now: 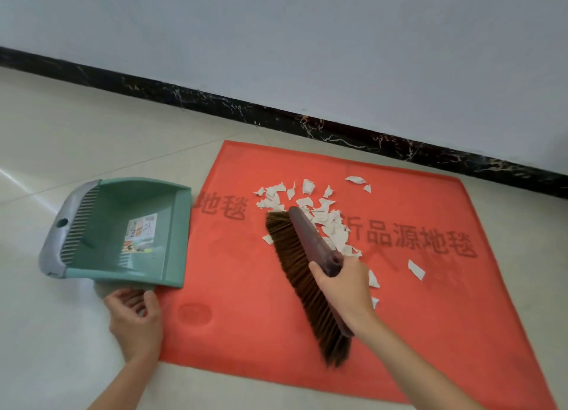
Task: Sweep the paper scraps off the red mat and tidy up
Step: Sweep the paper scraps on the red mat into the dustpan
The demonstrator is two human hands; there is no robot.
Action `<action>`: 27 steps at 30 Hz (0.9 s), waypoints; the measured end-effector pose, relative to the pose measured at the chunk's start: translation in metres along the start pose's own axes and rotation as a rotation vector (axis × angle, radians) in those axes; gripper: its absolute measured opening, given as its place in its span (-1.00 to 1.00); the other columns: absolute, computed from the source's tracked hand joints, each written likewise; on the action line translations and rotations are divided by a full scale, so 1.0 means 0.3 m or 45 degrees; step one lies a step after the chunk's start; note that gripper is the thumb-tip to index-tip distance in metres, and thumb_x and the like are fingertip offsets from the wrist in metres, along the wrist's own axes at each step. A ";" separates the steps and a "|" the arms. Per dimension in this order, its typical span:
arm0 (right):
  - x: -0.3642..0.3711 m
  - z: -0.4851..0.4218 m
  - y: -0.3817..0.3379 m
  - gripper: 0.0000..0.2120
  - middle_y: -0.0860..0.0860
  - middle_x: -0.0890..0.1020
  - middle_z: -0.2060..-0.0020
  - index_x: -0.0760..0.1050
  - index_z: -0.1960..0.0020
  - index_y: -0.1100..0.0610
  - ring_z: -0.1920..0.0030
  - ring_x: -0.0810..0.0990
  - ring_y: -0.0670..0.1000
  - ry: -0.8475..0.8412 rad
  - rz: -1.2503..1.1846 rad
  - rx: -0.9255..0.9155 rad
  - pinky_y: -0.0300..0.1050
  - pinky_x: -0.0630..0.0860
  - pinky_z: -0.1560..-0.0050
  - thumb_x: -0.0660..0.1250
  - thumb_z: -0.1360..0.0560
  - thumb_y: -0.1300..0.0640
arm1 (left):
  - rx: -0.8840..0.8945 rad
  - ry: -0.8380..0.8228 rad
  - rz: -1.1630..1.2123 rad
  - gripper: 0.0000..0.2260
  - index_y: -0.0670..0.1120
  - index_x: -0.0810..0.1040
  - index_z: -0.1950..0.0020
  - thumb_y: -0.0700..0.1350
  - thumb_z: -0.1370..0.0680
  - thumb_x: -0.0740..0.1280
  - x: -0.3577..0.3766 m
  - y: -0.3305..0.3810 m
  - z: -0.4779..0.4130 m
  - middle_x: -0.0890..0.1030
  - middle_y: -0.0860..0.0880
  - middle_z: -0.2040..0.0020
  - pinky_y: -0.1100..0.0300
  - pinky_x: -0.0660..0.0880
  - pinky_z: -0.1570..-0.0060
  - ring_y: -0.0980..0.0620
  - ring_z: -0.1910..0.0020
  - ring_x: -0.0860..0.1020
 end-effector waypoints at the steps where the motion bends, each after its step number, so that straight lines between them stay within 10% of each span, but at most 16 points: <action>1: -0.022 -0.014 0.013 -0.66 -0.13 0.38 0.58 0.38 0.43 0.05 0.52 0.43 -0.19 0.016 0.002 0.020 -0.36 0.33 0.47 0.48 -0.38 0.09 | 0.000 -0.004 0.009 -0.79 -0.18 0.34 -0.12 -0.22 -0.55 0.31 -0.004 -0.004 -0.004 0.62 -0.28 0.03 0.41 0.52 0.18 -0.13 0.18 0.61; 7: -0.194 -0.221 -0.130 -0.70 -0.05 0.55 0.47 0.53 0.36 0.22 0.47 0.46 -0.17 -0.031 -0.130 -0.060 -0.21 0.43 0.41 0.55 -0.33 0.04 | 0.002 0.028 0.094 -0.79 -0.01 0.34 0.01 -0.28 -0.55 0.30 0.012 0.005 0.006 0.59 -0.21 0.09 0.65 0.37 0.29 0.51 0.38 0.48; 12: -0.355 -0.601 -0.185 -0.66 0.11 0.71 0.07 0.66 -0.03 0.18 0.02 0.65 0.09 0.237 0.336 -0.309 -0.05 0.51 -0.01 0.51 -0.37 -0.04 | -0.026 0.041 0.129 -0.73 0.10 0.35 0.08 -0.27 -0.54 0.31 0.021 -0.029 -0.012 0.57 -0.15 0.07 0.63 0.41 0.26 0.49 0.34 0.51; 16: -0.336 -0.827 -0.046 -0.60 0.12 0.67 -0.10 0.63 -0.16 0.05 -0.18 0.57 0.19 0.275 0.410 0.037 0.07 0.39 -0.27 0.55 -0.33 0.11 | -0.017 0.102 0.267 -0.78 0.16 0.35 0.10 -0.11 -0.47 0.36 0.027 -0.049 -0.005 0.62 0.08 0.18 0.61 0.44 0.19 0.47 0.31 0.53; 22: -0.147 -0.861 0.079 -0.69 0.14 0.70 0.14 0.67 0.02 0.13 0.01 0.64 0.17 0.228 0.243 0.112 0.05 0.50 -0.10 0.51 -0.26 0.09 | -0.207 -0.294 0.300 -0.53 0.30 0.50 0.08 -0.35 -0.48 0.39 0.049 -0.250 -0.111 0.59 0.41 0.25 0.56 0.44 0.34 0.40 0.37 0.55; 27: -0.075 -0.803 0.092 -0.65 -0.04 0.64 0.17 0.68 -0.01 0.09 0.05 0.61 0.06 -0.089 0.225 -0.138 -0.01 0.51 -0.01 0.59 -0.24 0.25 | -0.022 -0.084 0.327 -0.78 0.16 0.40 0.07 0.12 -0.32 0.31 0.060 -0.143 -0.078 0.59 0.40 0.22 0.56 0.46 0.28 0.37 0.33 0.55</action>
Point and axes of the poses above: each hand's wrist, its own z-axis away from the middle knuckle, its own x-axis out of the palm, y = z × x, the point moved 1 cm from there along -z, towards the middle knuckle
